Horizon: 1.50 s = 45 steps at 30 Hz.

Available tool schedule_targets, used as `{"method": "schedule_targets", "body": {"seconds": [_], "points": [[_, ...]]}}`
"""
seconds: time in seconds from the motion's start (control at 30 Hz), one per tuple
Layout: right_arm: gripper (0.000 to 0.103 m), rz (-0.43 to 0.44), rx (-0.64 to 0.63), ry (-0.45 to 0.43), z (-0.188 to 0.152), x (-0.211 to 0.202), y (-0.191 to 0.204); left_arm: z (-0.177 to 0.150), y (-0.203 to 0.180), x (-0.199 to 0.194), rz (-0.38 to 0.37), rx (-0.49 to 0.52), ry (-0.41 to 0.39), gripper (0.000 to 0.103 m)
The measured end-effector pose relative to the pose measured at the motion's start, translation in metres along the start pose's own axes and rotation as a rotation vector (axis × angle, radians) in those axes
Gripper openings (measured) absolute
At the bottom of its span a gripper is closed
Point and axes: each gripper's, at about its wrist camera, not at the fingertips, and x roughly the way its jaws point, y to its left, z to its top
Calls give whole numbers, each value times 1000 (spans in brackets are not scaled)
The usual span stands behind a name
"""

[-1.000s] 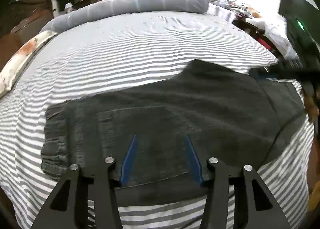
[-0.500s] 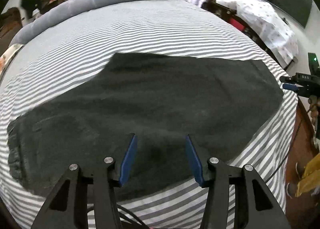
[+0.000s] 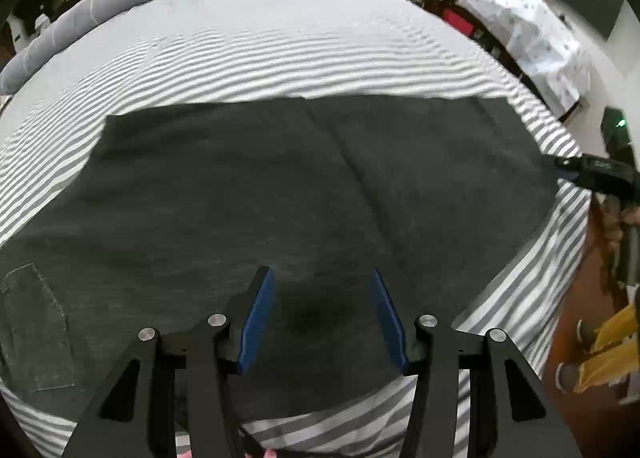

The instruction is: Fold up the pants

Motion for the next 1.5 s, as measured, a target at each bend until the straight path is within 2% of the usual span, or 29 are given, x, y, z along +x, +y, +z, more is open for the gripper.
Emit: {"method": "schedule_targets", "body": {"seconds": [0.1,0.23,0.3,0.4,0.47,0.63,0.73,0.87,0.97,1.3,1.5], "points": [[20,53,-48,39,-7,2,1,-3,-9,9,7,7,12,51],[18,123,-104,76,-16,5,8,-8,-25,14,27,43,14,51],[16,101,-116,70,-18,9,12,-11,-33,18,40,80,17,51],[15,99,-70,38,-17,13,14,-16,-44,27,93,135,5,53],[8,68,-68,18,-19,9,19,-19,-46,27,104,151,-10,53],[6,43,-85,-18,-21,-12,44,-15,-39,24,69,134,12,53],[6,48,-111,-52,-22,-32,68,-12,-29,16,11,98,26,53],[6,75,-136,-77,-22,-44,106,-15,-2,-4,-35,11,16,53],[6,84,-177,-62,-24,-40,139,-20,20,-19,-24,-21,7,53],[6,184,-321,39,-46,23,278,-56,116,-67,-5,-153,-24,53],[5,247,-380,119,-69,66,340,-75,174,-83,-6,-265,-40,53]]}}
